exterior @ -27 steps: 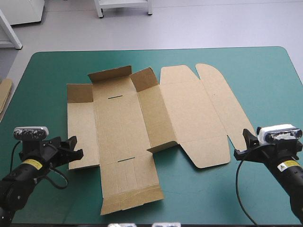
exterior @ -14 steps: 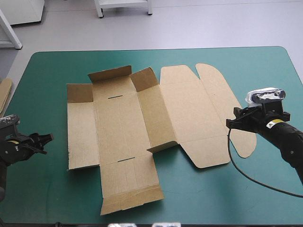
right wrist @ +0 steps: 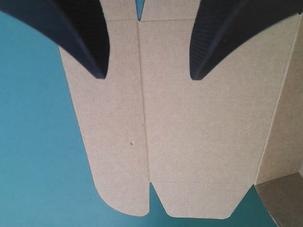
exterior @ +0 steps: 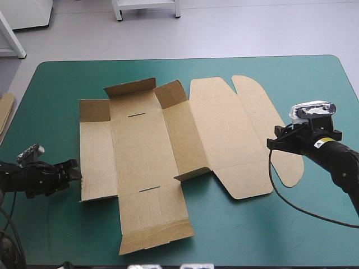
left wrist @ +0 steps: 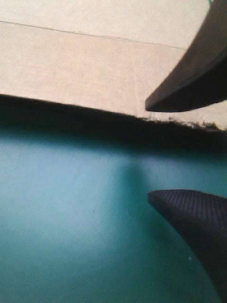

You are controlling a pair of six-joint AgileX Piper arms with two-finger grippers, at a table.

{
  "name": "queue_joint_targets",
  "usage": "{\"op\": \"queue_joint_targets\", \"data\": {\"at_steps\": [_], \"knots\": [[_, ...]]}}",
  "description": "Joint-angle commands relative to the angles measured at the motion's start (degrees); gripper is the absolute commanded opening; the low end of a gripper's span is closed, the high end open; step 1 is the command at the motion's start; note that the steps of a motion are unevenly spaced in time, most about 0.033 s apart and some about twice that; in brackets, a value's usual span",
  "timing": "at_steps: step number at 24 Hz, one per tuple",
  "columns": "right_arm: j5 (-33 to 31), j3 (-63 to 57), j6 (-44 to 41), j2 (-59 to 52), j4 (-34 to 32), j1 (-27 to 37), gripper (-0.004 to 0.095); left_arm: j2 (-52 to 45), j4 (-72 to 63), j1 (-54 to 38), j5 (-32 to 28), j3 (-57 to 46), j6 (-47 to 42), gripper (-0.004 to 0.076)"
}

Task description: Fold the box

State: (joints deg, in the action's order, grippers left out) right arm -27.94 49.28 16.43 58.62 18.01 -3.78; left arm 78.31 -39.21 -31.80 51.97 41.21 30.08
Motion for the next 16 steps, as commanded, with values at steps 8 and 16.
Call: {"op": "queue_joint_targets", "data": {"at_steps": [8, 16], "knots": [[1.17, 2.18, 0.45, -0.73, 0.7, -0.31, 0.0492, 10.35, -15.05, -0.19, 1.71, 0.4, 10.59, 0.0369], [1.17, 2.18, 0.45, -0.73, 0.59, -0.31, 0.0492, 12.6, -24.02, 5.67, 4.97, 0.4, 17.61, 0.0367]]}}
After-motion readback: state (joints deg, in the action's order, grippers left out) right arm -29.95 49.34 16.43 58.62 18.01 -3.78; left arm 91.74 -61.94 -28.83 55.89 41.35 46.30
